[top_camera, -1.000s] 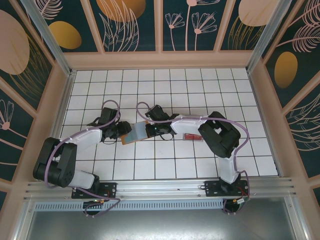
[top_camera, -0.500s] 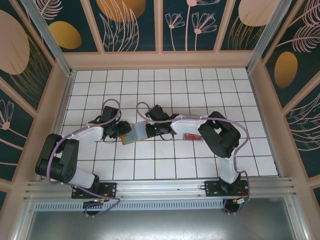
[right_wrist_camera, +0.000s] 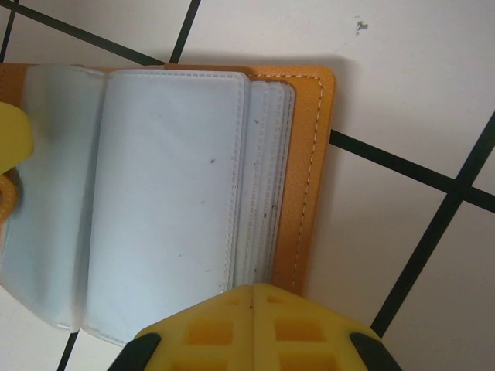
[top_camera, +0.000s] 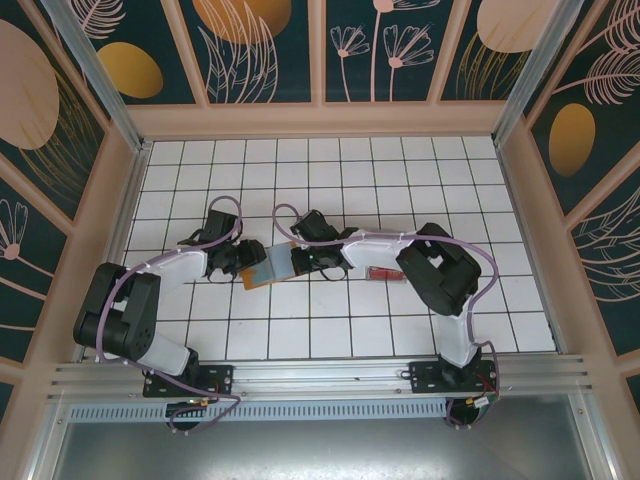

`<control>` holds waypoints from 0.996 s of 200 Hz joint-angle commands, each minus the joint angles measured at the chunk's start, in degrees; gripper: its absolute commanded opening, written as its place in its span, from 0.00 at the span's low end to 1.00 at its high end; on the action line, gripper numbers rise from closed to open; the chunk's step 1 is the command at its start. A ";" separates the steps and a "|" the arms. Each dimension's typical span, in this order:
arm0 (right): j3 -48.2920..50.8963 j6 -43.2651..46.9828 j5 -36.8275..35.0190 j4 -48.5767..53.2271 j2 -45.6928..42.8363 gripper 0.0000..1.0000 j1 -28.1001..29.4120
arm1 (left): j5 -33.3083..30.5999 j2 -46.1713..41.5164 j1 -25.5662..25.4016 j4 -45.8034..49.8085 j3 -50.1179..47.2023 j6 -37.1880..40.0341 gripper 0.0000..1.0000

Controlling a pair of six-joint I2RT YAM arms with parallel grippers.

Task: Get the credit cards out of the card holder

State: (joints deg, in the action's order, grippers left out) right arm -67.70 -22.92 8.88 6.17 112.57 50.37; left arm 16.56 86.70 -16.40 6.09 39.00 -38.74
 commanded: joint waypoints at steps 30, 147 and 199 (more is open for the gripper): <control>-0.06 -0.60 -0.18 0.24 1.80 0.00 0.80 | 4.62 1.25 0.05 -2.83 -0.31 0.76 0.49; 1.50 -1.82 -2.44 -1.86 -2.03 0.00 -0.51 | 13.83 2.05 -3.26 -11.09 3.41 -5.13 0.45; -0.59 -1.43 -2.64 -1.61 -4.68 0.00 -1.32 | 3.14 -5.37 -2.01 -2.92 1.52 -4.88 0.33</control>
State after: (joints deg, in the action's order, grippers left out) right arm -66.98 -24.01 7.33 5.08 111.22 49.52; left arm 25.87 86.56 -19.51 -1.41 41.19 -43.51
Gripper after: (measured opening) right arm 0.050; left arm 0.357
